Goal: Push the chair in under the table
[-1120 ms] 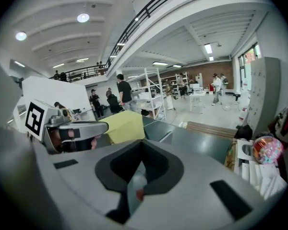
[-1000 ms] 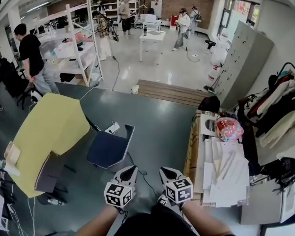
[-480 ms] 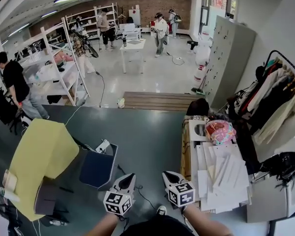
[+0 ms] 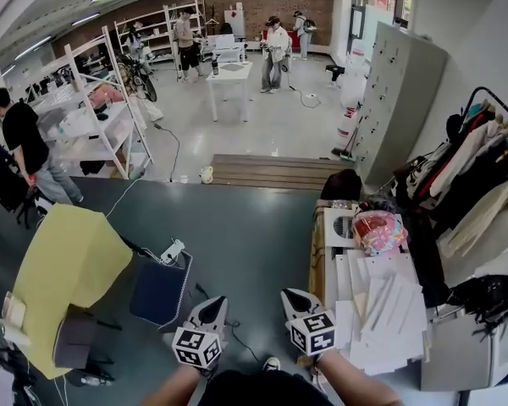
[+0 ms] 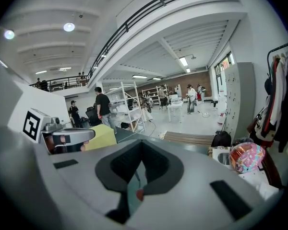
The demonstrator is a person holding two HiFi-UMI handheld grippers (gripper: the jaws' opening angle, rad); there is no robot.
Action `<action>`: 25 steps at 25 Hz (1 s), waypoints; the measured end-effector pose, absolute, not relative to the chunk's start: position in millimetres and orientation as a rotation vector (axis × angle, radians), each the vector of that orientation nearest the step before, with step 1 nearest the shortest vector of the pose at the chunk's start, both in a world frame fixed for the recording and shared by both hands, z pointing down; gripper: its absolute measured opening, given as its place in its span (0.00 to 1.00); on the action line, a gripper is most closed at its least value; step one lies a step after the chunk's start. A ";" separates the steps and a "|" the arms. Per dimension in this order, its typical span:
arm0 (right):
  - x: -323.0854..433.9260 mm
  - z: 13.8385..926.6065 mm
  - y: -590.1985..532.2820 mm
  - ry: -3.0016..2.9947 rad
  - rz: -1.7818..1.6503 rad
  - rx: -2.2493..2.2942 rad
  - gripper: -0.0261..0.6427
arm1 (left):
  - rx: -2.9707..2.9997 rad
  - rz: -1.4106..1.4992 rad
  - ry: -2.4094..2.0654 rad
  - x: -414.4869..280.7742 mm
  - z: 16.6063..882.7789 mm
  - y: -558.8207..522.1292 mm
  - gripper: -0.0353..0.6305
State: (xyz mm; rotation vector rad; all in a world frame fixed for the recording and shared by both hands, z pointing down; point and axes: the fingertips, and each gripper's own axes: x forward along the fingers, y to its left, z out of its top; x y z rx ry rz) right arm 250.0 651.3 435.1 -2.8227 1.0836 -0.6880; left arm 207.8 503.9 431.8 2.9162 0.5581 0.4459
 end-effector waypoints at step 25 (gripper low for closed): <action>397.6 423.8 660.4 0.878 -0.680 -2.877 0.06 | 2.845 0.376 0.760 396.5 425.5 501.0 0.07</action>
